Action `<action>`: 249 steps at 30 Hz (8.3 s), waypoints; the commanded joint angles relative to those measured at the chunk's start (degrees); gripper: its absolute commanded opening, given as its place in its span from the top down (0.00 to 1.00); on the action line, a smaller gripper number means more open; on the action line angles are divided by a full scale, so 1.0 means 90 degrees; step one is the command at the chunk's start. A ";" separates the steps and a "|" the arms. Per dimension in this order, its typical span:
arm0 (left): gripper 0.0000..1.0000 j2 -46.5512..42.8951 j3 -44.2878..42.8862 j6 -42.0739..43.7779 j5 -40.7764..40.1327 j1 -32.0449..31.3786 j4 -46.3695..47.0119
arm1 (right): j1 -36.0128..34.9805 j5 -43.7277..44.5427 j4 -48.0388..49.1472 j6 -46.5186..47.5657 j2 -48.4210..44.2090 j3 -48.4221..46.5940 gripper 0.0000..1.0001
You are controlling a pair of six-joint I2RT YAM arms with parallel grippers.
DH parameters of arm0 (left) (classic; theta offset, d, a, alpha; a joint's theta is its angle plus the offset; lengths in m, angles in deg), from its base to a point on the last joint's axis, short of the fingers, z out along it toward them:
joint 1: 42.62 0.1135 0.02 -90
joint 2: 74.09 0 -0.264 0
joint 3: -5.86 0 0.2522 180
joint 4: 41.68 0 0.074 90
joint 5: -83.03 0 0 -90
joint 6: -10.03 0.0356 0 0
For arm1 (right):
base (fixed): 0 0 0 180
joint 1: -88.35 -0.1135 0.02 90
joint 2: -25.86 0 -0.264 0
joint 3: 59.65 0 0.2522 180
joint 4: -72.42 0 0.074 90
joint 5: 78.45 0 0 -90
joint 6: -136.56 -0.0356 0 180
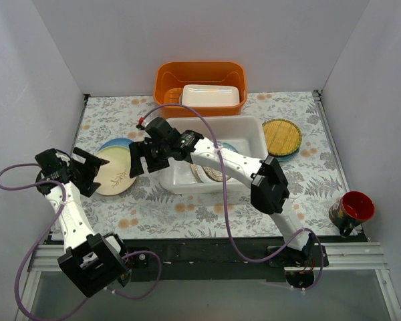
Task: Place the plates into the plastic bin on the countertop
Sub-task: Pick up the plate at the center of the board, then place the plate in the plastic bin.
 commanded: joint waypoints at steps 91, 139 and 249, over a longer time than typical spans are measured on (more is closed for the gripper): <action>0.15 0.2667 0.0519 0.0412 -0.1497 -0.0154 0.2327 | 0.0315 0.0337 0.3694 -0.1965 0.2965 -0.1043 0.29; 0.11 0.1497 0.0626 0.0549 -0.1234 -0.0604 0.2269 | 0.0422 -0.0063 0.3548 -0.1682 0.2165 -0.0652 0.99; 0.02 -0.0574 0.0558 0.0158 0.2223 -0.1248 0.2083 | 0.2493 -0.0757 0.5296 -0.2903 -0.3773 0.5256 0.99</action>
